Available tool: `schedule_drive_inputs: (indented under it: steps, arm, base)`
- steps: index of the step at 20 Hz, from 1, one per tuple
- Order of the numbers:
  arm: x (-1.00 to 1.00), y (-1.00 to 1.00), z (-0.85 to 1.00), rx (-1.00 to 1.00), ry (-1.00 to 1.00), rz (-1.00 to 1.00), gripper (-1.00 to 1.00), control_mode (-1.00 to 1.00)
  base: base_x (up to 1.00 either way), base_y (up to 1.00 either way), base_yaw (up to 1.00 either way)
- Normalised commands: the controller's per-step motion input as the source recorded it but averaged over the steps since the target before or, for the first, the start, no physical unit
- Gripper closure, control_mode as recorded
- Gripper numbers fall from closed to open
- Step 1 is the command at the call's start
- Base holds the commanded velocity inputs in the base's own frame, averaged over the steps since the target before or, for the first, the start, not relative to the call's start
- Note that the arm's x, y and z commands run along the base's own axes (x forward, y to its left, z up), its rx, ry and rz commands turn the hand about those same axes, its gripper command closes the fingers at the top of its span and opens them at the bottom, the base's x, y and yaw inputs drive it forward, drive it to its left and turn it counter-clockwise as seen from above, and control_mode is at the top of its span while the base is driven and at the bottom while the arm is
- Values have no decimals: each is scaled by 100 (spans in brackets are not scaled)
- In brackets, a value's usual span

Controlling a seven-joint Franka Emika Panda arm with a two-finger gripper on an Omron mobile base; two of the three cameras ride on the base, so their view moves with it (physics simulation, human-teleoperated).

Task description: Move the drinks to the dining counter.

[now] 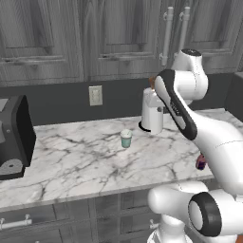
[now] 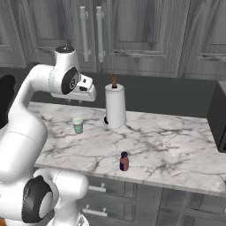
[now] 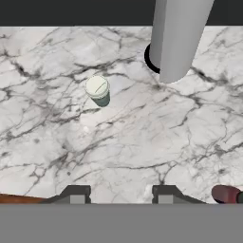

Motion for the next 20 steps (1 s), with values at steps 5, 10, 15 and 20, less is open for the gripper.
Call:
schedule_drive_inputs:
  steps: [5, 10, 15, 20]
  arm:
    - [-32, 10, 0, -4, -12, 1, -100, -100]
    - [-80, 24, 0, -1, -28, 0, -100, -100]
    - [-57, 38, -2, 0, -12, 0, -100, -100]
    - [-3, 53, -19, 4, 0, -1, -100, -100]
  base:
    - [0, 0, 0]
    - [0, 0, 0]
    - [0, 0, 0]
    - [0, 0, 0]
